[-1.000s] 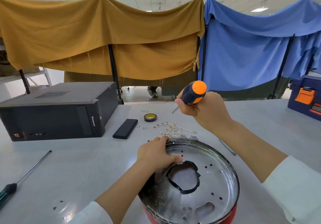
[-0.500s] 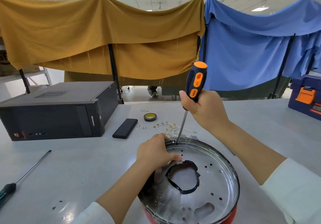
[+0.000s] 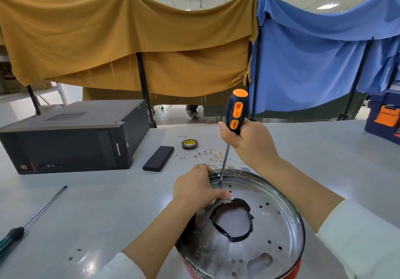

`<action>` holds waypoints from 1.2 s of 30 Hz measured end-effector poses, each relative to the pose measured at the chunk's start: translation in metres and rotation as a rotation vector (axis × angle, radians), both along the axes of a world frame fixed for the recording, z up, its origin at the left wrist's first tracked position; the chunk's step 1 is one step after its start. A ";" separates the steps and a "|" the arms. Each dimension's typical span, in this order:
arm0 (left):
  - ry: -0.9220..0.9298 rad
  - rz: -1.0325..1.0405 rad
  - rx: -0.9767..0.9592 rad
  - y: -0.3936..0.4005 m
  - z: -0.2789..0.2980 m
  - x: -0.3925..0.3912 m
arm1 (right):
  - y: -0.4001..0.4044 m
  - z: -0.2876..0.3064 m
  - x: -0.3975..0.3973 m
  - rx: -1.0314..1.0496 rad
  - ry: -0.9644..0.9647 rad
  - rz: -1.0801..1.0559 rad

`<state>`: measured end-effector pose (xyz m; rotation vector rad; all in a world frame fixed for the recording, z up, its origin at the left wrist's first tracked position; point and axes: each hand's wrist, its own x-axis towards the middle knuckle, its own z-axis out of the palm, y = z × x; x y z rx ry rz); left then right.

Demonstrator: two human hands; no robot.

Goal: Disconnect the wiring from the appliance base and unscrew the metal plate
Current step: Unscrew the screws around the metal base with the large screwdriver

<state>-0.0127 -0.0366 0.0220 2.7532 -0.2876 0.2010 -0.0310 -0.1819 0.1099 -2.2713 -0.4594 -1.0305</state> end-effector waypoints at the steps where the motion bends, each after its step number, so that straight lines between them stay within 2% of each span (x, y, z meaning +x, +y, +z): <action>1: 0.001 0.000 0.000 0.000 0.000 0.000 | -0.001 -0.001 0.001 0.006 0.003 -0.002; 30: -0.001 0.008 0.004 0.001 -0.001 0.002 | 0.000 -0.010 0.005 0.057 -0.070 -0.062; 36: 0.005 0.013 0.002 0.001 -0.002 0.003 | 0.000 -0.011 0.006 0.128 -0.078 -0.070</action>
